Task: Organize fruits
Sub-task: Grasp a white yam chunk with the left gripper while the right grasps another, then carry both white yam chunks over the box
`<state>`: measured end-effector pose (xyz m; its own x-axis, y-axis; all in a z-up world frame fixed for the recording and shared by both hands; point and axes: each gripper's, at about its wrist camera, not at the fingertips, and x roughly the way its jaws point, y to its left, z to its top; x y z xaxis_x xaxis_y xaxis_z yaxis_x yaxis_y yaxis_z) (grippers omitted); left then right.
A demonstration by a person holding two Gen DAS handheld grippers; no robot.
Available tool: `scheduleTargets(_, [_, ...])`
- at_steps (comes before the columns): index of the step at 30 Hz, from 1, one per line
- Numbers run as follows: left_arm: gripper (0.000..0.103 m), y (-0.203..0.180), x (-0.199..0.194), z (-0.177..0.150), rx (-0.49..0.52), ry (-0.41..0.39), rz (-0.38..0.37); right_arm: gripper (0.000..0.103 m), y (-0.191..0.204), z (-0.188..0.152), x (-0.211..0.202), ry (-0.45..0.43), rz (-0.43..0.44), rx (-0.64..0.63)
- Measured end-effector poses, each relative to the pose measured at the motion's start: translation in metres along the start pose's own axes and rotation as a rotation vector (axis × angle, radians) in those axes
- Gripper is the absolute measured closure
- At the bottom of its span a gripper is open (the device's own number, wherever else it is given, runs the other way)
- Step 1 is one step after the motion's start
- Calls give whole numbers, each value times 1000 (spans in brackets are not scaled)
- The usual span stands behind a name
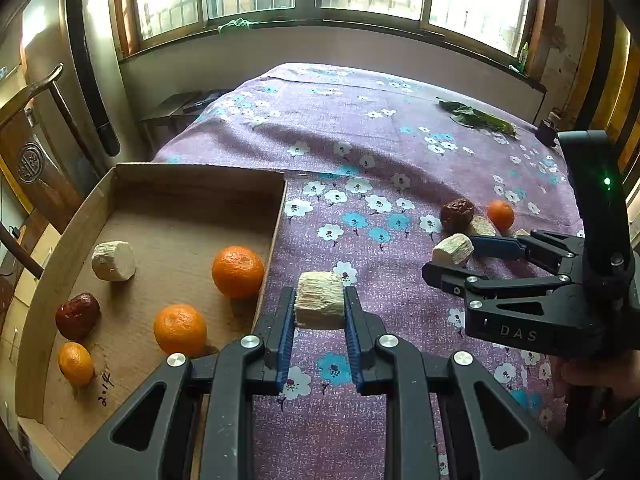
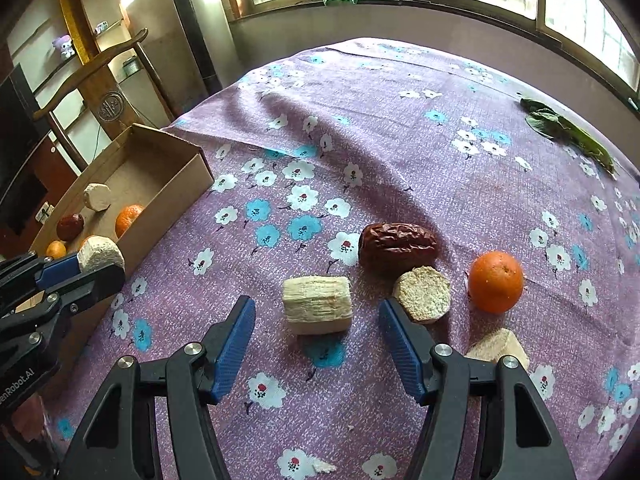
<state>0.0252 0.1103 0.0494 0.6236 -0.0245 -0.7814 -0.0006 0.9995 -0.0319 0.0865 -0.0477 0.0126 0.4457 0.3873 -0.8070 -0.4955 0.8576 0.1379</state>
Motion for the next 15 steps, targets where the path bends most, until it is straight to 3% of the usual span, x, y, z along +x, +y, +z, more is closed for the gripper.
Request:
scheduleTargets(3, [81,1,1,-2,-5,4,2,64,0,2,1,0,-28,-7])
scheduleTargets(4, [81,2,1,-3,-6,5,1,69,-2,2,0,7,-2,4])
scheduleTargets(15, [81,11,-13,-14,-20,-17,25,69,16,-23,-29,-11,47,22])
